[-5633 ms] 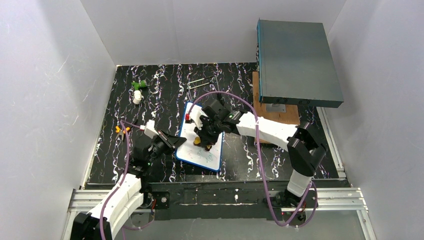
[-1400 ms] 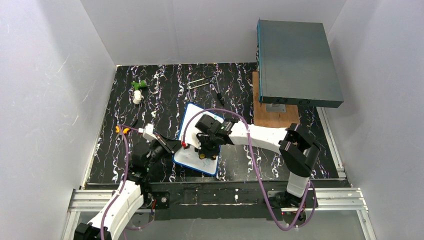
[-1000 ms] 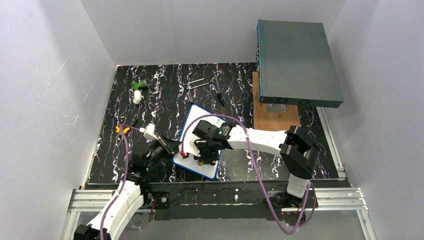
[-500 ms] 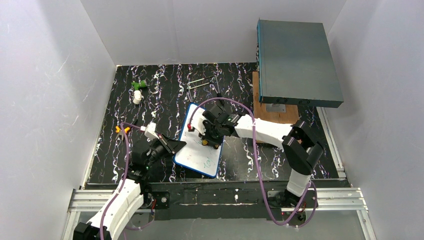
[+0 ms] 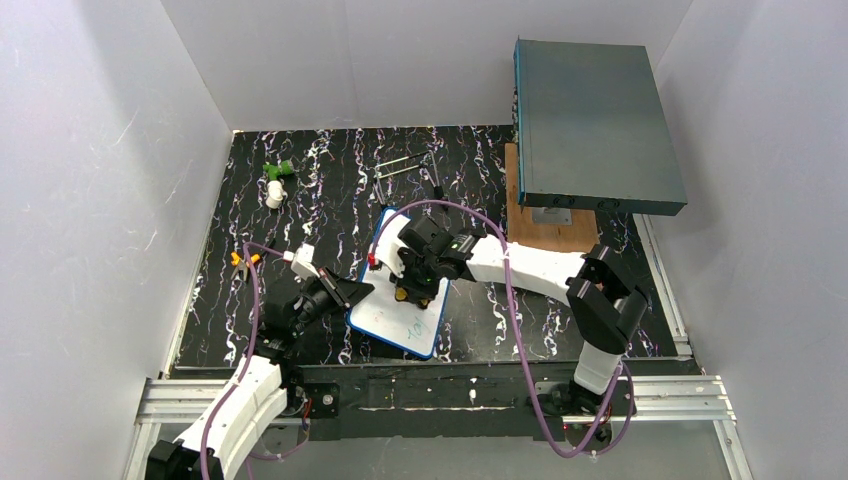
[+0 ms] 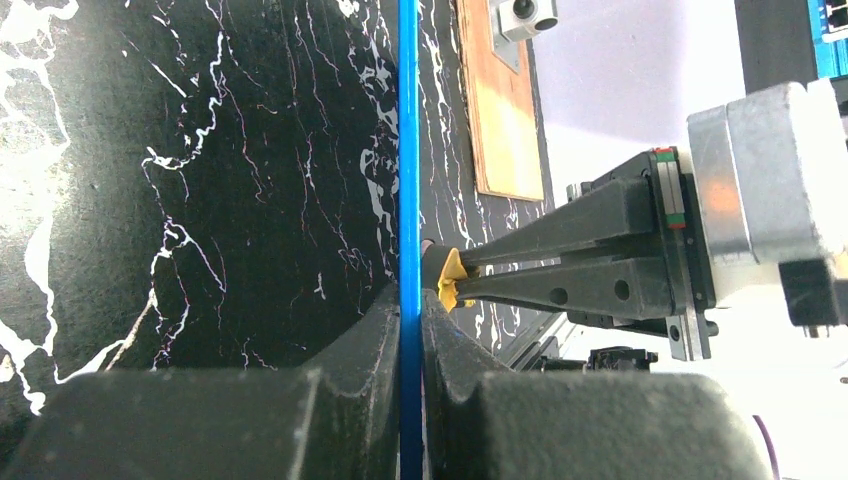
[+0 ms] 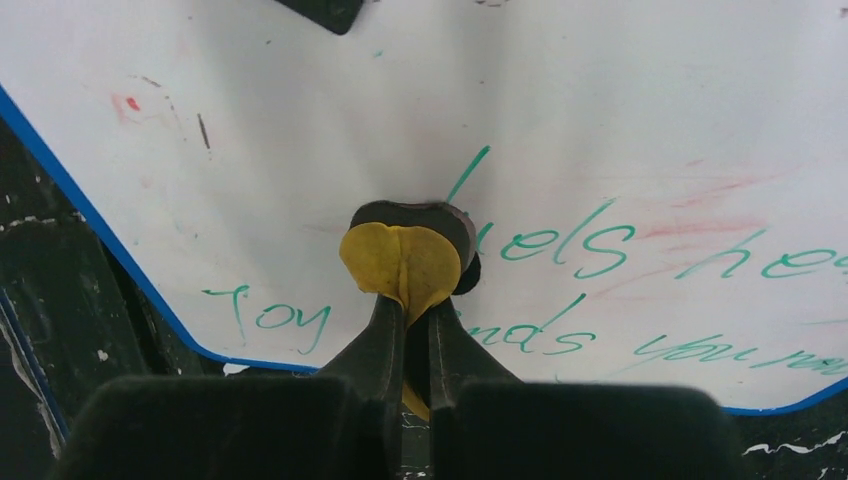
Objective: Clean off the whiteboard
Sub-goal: Erase the whiteboard at the center of the board.
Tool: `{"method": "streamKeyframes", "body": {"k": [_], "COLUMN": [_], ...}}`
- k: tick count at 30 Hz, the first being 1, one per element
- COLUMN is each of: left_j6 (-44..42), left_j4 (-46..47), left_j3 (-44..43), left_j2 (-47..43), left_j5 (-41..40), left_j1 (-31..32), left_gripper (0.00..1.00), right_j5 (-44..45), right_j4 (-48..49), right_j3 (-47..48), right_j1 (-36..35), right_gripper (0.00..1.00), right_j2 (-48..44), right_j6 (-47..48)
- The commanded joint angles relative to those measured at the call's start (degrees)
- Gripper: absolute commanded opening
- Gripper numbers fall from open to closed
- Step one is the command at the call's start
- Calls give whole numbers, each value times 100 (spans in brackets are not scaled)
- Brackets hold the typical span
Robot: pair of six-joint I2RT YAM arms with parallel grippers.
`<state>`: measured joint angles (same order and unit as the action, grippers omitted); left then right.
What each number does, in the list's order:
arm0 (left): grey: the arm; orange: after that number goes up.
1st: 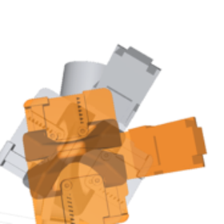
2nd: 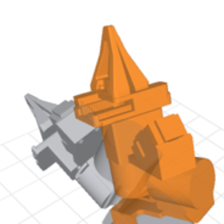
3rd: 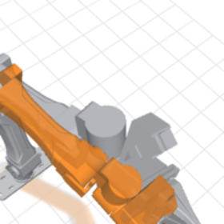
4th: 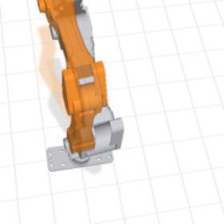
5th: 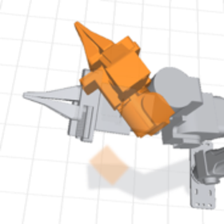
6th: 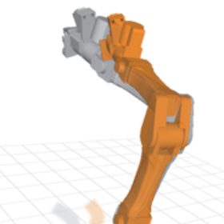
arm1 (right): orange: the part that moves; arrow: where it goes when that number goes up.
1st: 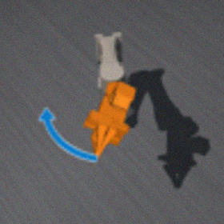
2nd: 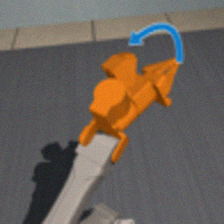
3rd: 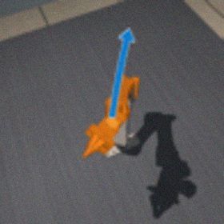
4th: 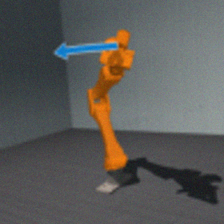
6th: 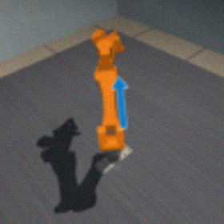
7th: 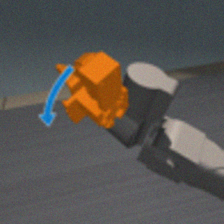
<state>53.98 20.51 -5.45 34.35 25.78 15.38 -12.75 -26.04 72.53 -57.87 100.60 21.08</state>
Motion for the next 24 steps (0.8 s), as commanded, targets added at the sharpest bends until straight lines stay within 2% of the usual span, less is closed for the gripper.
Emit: {"method": "streamKeyframes", "body": {"k": [1, 7, 11, 17, 20, 24], "left_j6": [-45, -45, -41, -41, -36, -36], "left_j4": [218, 198, 242, 250, 264, 247], "left_j3": [-294, -283, -311, -325, -294, -285], "left_j2": [-89, -130, -75, -60, -68, -95], "left_j5": [298, 305, 330, 359, 396, 427], "left_j1": [38, 37, 43, 36, 40, 39], "left_gripper": [0, 0, 0, 0, 0, 0], "right_j5": [611, 675, -118, -917, -775, 290], "right_j4": [602, 604, 198, -237, -154, 350], "right_j3": [140, 103, 184, 271, 391, 351], "right_j1": [126, 409, 362, -270, -365, -166], "right_gripper": [1, 1, 1, 1, 1, 1], "right_j2": [-37, -47, 31, -14, -24, 9], "right_j6": [-516, -594, -271, 285, 11, -515]}}
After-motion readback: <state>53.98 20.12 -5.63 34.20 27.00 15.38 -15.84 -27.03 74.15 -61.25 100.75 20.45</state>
